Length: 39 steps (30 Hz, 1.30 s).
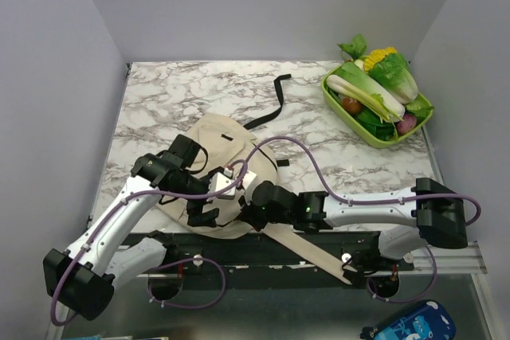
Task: Pack the student bag
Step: Zip the student bag at the center of the board.
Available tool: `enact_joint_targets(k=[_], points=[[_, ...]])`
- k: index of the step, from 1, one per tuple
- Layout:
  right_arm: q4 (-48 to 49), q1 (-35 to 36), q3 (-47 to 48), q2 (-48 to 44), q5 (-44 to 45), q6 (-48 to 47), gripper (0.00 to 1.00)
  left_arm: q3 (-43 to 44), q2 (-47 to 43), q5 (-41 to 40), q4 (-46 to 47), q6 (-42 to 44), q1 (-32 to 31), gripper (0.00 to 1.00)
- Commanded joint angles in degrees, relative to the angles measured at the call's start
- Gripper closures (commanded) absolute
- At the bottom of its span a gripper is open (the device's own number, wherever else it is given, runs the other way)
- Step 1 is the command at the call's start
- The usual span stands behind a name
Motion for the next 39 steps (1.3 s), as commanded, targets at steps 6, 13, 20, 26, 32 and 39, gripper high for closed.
enact_joint_targets(k=[6,13,20,26,32,39], points=[[-1.1,-0.4,0.2,-4.8,5.7,1.0,0.99,-8.4,-2.4,-9.0,14.5,-11.3,-16.3,0.05],[-2.0,-0.7,0.7,-6.3,5.8,0.9,0.99,-11.7,0.3,-18.5,25.4,-20.9,-21.5,0.05],[-1.2,-2.1,-1.6,-8.4,4.9,3.7,0.99,-14.3,1.8,-20.3,29.6,-22.8,-25.6,0.04],[2.7,-4.9,-5.3,-8.8,0.7,7.4,0.99,-11.0,4.6,-15.9,28.4,-22.5,-28.0,0.19],[7.5,-10.6,-8.7,-10.1,-6.8,10.4,0.99,-10.1,6.4,-16.0,27.1,-21.8,-31.5,0.48],[12.1,-15.1,-11.4,-9.4,-14.9,12.0,1.0,-7.1,6.9,-13.6,24.2,-19.3,-32.0,0.01]])
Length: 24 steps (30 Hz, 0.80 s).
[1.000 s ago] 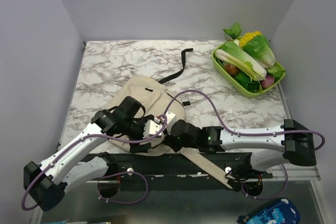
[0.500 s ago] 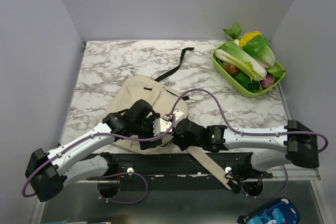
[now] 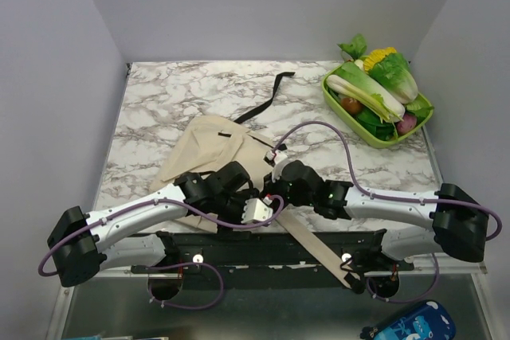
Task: Pack the student bag
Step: Zip the student bag at the center of the board.
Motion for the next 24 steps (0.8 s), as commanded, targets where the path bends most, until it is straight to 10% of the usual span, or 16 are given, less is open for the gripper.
enact_joint_targets(k=[1,12,15,22,24], points=[[7.9,-2.4,-2.5,-0.1,-6.4,1.8,0.99,2.9,0.3,1.6,-2.4,2.8,-0.3,0.01],[9.0,-3.7,-3.8,-0.2,-11.8,3.9,0.99,-6.6,0.7,-20.3,11.1,-4.9,-3.8,0.01],[5.5,-3.7,-3.2,-1.0,-10.3,3.0,0.99,-7.2,1.3,-20.5,10.6,-2.2,-5.2,0.2],[-3.0,-9.4,-2.9,-4.3,-8.9,-0.4,0.99,-4.1,0.9,-21.2,6.4,3.6,-5.4,1.0],[-7.6,-11.5,-2.5,-4.8,-8.2,-2.5,0.99,-3.4,0.6,-20.7,3.9,4.3,-5.4,1.0]])
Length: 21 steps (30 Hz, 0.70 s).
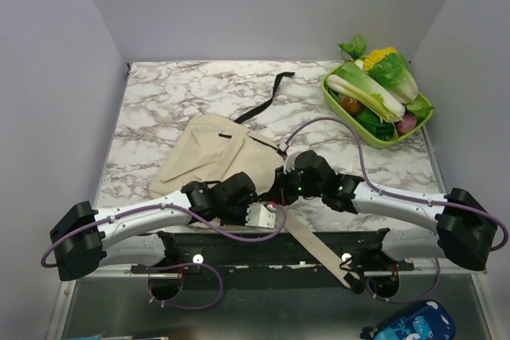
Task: Pack the student bag
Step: Zip the student bag at the center of the board.
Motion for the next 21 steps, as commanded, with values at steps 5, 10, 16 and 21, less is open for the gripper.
enact_joint_targets(k=[5,10,16,21], points=[[-12.3,-8.3,1.6,-1.3,2.6,-8.1,0.99,3.4,-0.7,-0.6,-9.4,4.5,-2.0,1.0],[-16.0,-13.3,7.3,3.2,7.7,-13.1,0.99,5.5,-0.9,1.4,-15.2,8.3,-4.3,1.0],[-18.6,-19.0,21.5,15.1,11.3,-19.0,0.99,5.5,-0.7,-2.3,-19.9,14.9,-9.0,1.0],[-23.8,-22.7,33.1,23.6,18.8,-20.8,0.99,4.7,-1.7,-3.4,-23.1,18.7,-9.9,1.0]])
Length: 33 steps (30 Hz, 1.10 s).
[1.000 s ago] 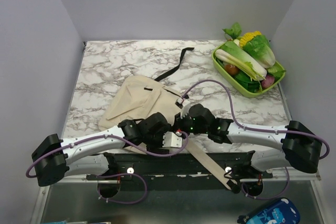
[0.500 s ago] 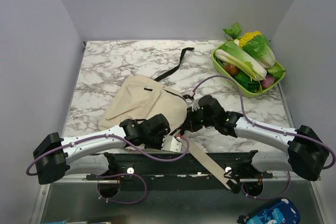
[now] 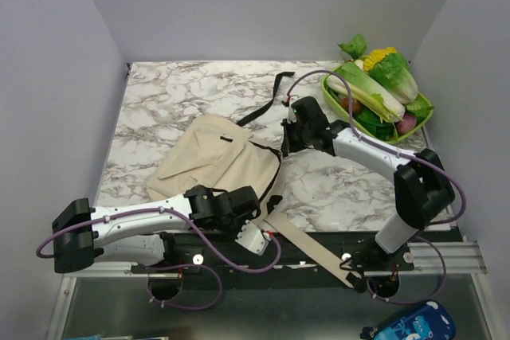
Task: Pack the student bag
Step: Zip the student bag at the center of the board.
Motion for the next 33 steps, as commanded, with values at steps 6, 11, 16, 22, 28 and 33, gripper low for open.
enact_joint_targets(k=[6,11,16,22,28,33], points=[[-4.2,-9.8,5.9,2.0,14.7,0.9,0.99,-5.2,-4.9,-3.3,-4.7,10.7,2.8,1.0],[-2.9,-9.8,-2.6,-5.4,13.9,4.0,0.99,-5.7,-6.0,-4.4,0.6,19.7,15.6,1.0],[-0.1,-9.2,-13.3,-15.8,6.6,7.9,0.99,5.9,2.3,2.6,-3.0,16.9,25.9,0.97],[3.5,1.4,-21.2,-19.0,0.7,12.2,0.99,10.2,6.7,8.3,-4.4,12.9,31.4,0.97],[4.3,3.9,-17.9,-14.9,-2.4,12.9,0.99,10.8,8.1,10.6,-4.9,6.5,34.9,0.23],[2.4,3.9,-15.3,-14.6,-1.4,11.3,0.99,17.8,6.0,17.5,-6.2,-0.7,35.0,0.01]])
